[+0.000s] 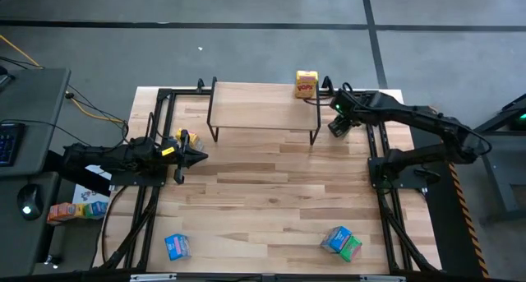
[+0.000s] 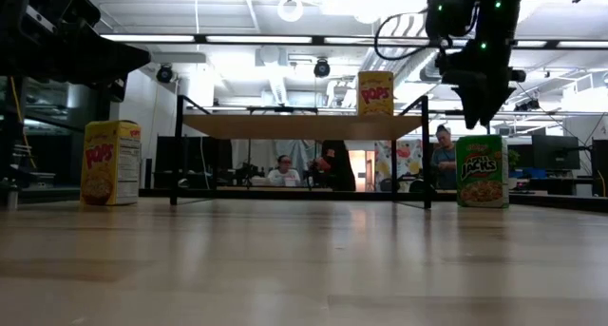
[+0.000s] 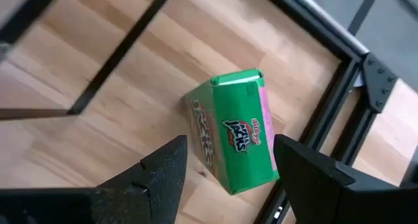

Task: Stack cereal on shelf
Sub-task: Put the top green cereal box on the shelf

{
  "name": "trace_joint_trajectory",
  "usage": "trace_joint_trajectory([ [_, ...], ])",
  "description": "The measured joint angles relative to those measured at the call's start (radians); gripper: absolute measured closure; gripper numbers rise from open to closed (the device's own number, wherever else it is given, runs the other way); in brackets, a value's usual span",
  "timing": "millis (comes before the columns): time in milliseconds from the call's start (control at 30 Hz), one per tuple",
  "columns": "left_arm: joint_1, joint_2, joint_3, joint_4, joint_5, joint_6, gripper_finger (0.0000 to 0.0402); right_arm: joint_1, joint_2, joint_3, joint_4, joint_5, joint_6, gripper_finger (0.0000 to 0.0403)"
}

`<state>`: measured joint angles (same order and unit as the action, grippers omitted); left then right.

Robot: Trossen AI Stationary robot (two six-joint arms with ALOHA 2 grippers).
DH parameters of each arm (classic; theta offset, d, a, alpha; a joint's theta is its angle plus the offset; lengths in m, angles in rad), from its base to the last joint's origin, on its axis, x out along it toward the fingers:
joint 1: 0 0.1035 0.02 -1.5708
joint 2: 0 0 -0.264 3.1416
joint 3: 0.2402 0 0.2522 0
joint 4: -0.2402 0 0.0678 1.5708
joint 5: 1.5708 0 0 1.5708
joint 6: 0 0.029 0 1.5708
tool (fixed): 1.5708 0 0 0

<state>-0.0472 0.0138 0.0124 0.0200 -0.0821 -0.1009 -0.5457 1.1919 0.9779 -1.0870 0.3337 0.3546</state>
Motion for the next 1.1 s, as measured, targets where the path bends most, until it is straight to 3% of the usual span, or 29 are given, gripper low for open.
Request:
trace_joint_trajectory([
  [233,0.000,0.000,0.000,0.000,0.000,0.000,0.0401,-0.084,0.015,0.000,0.040,-0.021,-0.131,0.0181],
  [433,0.000,0.000,0.000,0.000,0.000,0.000,0.0401,-0.128,0.022,0.001,0.039,-0.142,-0.179,0.0181],
  [900,0.000,0.000,0.000,0.000,0.000,0.000,0.0401,-0.177,0.027,0.001,0.043,-0.107,-0.230,0.0181],
  [1100,0.000,0.000,0.000,0.000,0.000,0.000,0.0401,-0.179,0.027,0.001,0.045,-0.176,-0.242,0.0181],
])
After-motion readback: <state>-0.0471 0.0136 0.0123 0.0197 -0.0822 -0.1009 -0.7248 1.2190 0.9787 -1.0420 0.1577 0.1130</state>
